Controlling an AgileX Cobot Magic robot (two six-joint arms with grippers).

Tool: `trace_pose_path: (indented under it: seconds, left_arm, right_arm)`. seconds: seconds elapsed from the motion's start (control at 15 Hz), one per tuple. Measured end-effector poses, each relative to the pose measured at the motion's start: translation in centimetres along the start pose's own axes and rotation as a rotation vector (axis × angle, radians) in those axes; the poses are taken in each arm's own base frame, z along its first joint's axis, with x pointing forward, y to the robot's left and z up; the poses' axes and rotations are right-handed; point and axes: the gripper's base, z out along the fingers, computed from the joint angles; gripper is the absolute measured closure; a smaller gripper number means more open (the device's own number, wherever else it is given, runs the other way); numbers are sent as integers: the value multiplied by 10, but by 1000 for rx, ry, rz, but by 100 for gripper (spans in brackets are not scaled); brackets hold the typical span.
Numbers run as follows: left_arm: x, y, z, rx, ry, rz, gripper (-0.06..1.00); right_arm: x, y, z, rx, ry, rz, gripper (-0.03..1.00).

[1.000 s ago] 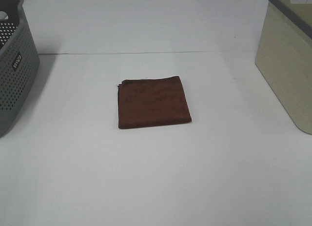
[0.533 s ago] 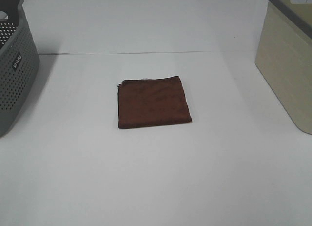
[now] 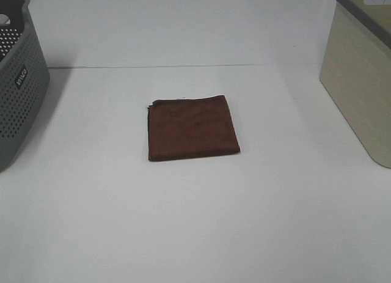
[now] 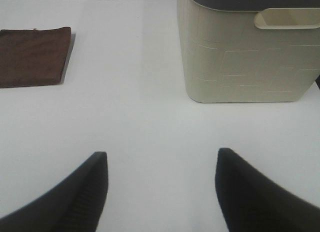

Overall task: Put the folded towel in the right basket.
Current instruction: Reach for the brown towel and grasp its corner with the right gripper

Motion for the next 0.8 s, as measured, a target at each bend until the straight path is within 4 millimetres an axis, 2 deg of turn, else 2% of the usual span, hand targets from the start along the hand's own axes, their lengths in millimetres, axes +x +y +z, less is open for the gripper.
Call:
trace_pose_path:
  seconds: [0.8]
  left_arm:
    - [0,0,0,0,0,0,7]
  right_arm:
    - [0,0,0,0,0,0,37]
